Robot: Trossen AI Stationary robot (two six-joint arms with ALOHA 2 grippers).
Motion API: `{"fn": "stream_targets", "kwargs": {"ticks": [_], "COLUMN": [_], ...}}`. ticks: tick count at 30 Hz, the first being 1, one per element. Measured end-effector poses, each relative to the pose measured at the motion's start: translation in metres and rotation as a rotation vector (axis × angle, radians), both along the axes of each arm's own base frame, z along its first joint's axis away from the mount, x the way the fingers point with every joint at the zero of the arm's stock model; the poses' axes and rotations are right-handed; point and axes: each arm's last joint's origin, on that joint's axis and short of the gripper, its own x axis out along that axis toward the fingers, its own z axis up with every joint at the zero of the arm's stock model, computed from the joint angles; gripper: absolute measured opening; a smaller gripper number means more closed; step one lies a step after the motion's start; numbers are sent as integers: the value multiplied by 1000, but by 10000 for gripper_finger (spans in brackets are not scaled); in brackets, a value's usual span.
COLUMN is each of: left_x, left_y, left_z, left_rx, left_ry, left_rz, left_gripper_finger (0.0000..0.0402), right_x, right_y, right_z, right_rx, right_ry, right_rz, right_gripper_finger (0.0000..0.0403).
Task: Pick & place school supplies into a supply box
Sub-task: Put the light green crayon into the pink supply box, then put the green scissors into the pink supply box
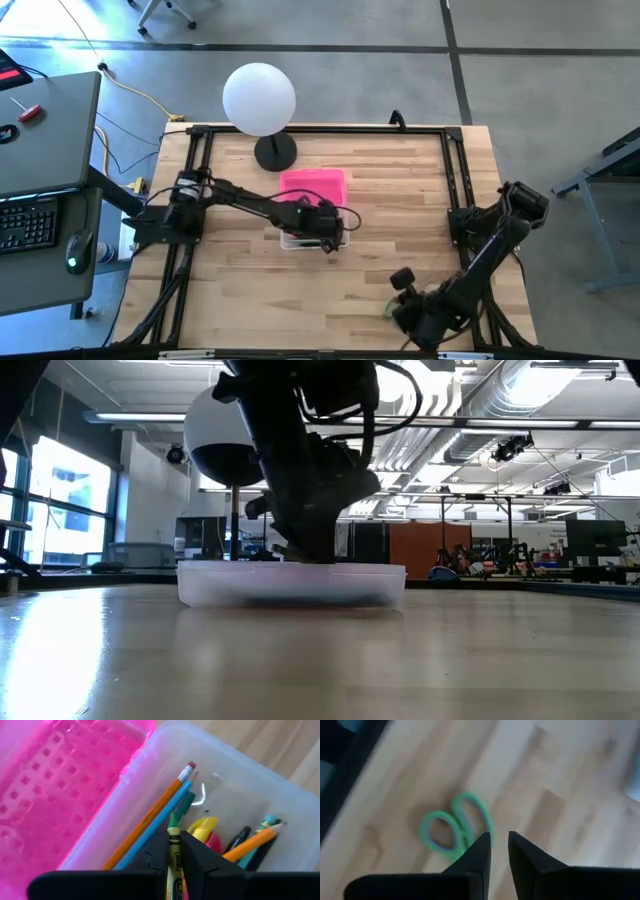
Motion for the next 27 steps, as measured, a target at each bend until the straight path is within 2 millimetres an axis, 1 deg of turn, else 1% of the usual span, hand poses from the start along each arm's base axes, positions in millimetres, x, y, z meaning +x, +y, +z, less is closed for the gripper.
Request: {"fn": "stream_targets", "kwargs": {"ticks": [3,7,10,13,15,17,19,24,27], "left_x": [1,1,1,1,0,4,4,13,15], "left_y": [1,-1,-1,-1,-1,-1,-1,-2,-2], "left_z": [2,1,2,2,8,20,33,75,99], "left_rx": [-3,-1,-2,-3,-1,2,17,63,79], "left_ry": [2,20,22,19,20,-13,5,-19,-31], "left_rz": [-37,-92,-93,-91,-91,-92,-110,-159,-176], "left_gripper_finger": [92,112,125,132,133,133,133,133,133], "right_x": [-6,-7,-3,1,4,6,10,19,20], "right_y": [3,-1,-8,-14,-16,-19,-22,-33,-40], "right_z": [-19,-39,-48,-53,-54,-54,-54,-55,-61], "right_rx": [58,87,101,136,171,179,170,136,157], "right_ry": [-2,-35,-46,-7,19,32,29,15,34], "right_rz": [61,91,80,69,76,82,78,53,45], "right_gripper_finger": [44,50,55,59,59,57,56,55,55]}}
